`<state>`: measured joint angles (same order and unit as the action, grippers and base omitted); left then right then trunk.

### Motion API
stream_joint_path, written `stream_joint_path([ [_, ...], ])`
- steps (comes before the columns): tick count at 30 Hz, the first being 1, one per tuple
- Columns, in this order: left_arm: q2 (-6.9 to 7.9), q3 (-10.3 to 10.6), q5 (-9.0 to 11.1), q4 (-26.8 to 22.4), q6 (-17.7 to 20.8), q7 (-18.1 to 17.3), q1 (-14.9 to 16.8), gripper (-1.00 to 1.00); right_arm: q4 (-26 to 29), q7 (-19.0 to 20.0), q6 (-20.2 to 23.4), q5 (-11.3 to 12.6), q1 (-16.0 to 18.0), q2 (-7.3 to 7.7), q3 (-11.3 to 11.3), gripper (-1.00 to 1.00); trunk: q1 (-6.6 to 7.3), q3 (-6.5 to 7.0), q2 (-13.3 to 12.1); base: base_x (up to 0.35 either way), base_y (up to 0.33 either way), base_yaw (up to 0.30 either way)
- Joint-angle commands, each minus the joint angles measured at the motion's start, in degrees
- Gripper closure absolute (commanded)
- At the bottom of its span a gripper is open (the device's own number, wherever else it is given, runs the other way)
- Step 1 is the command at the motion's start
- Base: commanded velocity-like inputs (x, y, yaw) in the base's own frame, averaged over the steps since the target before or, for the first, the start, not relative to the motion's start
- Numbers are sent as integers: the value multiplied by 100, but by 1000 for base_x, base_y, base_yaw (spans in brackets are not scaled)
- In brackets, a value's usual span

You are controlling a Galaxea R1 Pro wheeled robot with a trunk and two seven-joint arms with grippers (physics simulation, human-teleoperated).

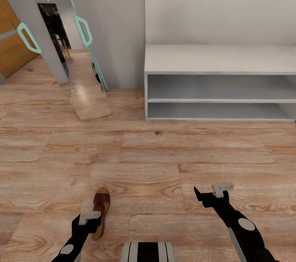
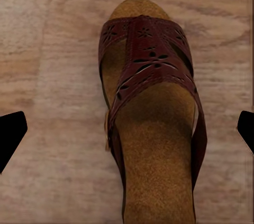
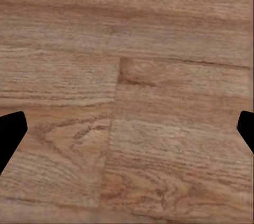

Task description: Pick up the two gym shoes and the two sandals from the corridor floor and place them onto the hallstand (shoe rack) in the corridor, making sure they are on the rack and not on the floor. Arrange them so the two gym shoes are next to each other and the two sandals are next to each other.

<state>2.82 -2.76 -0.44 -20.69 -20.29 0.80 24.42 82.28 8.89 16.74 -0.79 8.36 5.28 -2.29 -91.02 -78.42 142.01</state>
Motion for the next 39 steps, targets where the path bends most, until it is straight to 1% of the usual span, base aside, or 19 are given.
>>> stream_joint_path([
  [1, -1, -6, -4, 4, -19, 8, 2, -100, 7, 34, 31, -9, 3, -1, -8, -100, 1, -4, 1, 0, 0, -120],
  [4, -1, -10, -2, 4, -19, 8, 2, -100, 7, 34, 31, -9, 4, -1, -8, -100, 1, -4, 1, 0, 0, -148],
  [7, -1, -12, -1, 4, -19, 8, 2, -100, 7, 34, 31, -9, 3, -1, -8, -100, -65, -58, 122, 0, 0, -205],
  [13, -1, -13, 0, 4, -21, 8, 2, -100, 9, 34, 31, -9, 4, -1, -8, -100, -81, -191, 131, 0, 0, -263],
  [19, -2, -12, 0, 4, -102, 10, 2, -100, 11, 34, 31, -9, 4, -1, -8, -100, -81, -191, 131, 0, 0, -210],
  [22, -6, -13, 0, 7, -253, 13, 2, -100, 12, 34, 31, -9, 6, -1, -8, -100, -81, -191, 131, 0, 0, -96],
  [29, -1, -13, 11, 100, -518, 16, -4, -100, 14, 31, 31, -9, 4, -1, -8, -100, -81, -191, 131, 0, 0, -34],
  [32, 3, -18, 20, 188, -562, 17, -5, -100, 15, 31, 31, -9, 4, -1, -8, -100, -81, -191, 131, 0, 0, -10],
  [39, 15, -15, 126, 298, -611, 17, -7, -100, 13, 31, 31, -9, 3, -1, -8, -100, -81, -191, 131, 0, 0, -3],
])
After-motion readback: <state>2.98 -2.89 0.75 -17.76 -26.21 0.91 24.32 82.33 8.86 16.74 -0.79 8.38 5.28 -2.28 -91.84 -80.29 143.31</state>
